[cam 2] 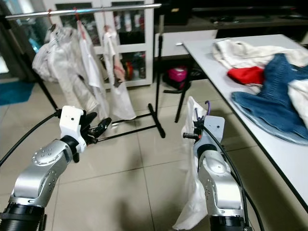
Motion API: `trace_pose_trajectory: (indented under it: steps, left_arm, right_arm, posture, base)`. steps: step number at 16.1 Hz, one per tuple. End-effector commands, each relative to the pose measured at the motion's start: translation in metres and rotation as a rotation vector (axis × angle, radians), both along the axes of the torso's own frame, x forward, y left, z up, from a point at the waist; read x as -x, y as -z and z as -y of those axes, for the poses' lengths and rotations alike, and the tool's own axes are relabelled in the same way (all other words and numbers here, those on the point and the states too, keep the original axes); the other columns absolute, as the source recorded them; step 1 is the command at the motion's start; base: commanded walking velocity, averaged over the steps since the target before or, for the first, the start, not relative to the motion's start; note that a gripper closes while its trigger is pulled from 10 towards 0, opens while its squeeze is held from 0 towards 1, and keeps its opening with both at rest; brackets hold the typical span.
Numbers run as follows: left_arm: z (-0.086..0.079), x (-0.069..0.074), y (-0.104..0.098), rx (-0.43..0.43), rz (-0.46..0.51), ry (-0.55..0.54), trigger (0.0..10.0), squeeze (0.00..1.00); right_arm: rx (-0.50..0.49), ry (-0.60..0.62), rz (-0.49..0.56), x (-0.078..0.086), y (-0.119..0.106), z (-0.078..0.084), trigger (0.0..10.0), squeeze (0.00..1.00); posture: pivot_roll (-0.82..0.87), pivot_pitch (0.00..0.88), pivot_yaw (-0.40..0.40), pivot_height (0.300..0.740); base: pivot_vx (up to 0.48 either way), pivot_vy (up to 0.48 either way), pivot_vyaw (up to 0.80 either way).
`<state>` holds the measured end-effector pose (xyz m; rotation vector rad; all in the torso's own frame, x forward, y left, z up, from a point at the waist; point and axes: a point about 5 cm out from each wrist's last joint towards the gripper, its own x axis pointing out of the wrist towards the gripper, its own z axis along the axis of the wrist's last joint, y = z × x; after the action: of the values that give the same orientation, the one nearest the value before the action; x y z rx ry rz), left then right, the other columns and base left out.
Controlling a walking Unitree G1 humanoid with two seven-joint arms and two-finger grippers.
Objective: Hang hanger
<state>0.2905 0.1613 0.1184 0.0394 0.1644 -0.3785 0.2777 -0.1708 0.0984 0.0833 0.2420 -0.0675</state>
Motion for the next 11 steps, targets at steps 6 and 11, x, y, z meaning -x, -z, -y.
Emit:
trace_pose_trajectory:
  steps: [6,11]
  left_arm:
    - [-0.0006,-0.0042,-0.0056,-0.012,0.023,-0.015,10.0,0.59]
    - [0.001,-0.0039,-0.0062,-0.02,0.025,-0.002,10.0,0.6]
  right_arm:
    - [0.012,-0.016,0.054,-0.0071,-0.0108,-0.0035,10.0,0.0]
    - [-0.035,-0.009,0.058,-0.0073,-0.0111,-0.0038,10.0,0.0]
  posture:
    - [-0.05,0.0,0.021,0.74]
    - [-0.04,0.0,0.028,0.74]
  base:
    - [0.301,0.0,0.0]
    - [0.302,0.0,0.0]
